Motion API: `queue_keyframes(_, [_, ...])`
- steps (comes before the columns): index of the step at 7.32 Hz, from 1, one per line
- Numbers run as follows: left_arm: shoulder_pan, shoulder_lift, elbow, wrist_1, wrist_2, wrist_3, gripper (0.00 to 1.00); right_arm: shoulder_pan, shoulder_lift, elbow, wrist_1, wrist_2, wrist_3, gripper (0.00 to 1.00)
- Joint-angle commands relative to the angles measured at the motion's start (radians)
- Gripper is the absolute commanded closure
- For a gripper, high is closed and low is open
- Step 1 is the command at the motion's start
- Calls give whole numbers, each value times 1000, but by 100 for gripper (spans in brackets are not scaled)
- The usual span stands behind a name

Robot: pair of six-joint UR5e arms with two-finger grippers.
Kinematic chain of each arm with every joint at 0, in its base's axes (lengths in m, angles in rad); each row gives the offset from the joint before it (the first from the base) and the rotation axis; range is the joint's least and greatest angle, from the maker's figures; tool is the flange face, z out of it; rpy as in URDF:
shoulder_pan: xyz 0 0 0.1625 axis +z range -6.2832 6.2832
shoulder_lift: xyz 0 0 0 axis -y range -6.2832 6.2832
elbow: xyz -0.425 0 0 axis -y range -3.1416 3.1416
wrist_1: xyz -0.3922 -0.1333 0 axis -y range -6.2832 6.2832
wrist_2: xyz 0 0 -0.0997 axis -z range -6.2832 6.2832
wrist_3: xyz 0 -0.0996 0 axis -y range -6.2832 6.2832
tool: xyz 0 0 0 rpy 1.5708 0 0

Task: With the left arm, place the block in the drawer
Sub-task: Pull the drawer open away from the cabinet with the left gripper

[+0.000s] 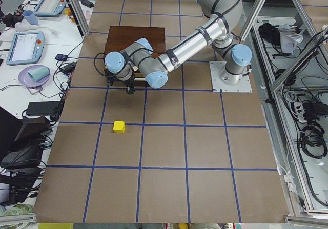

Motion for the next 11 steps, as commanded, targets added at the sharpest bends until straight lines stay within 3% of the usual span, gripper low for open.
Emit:
queue_keyframes(1, [24,3,2,3,33,11,19,0,0,0,0,0,0,0])
queue_keyframes(4, [35,17,2,6,108,34,19,0,0,0,0,0,0,0])
queue_keyframes(11, [51,11,6,23,127,61,19,0,0,0,0,0,0,0])
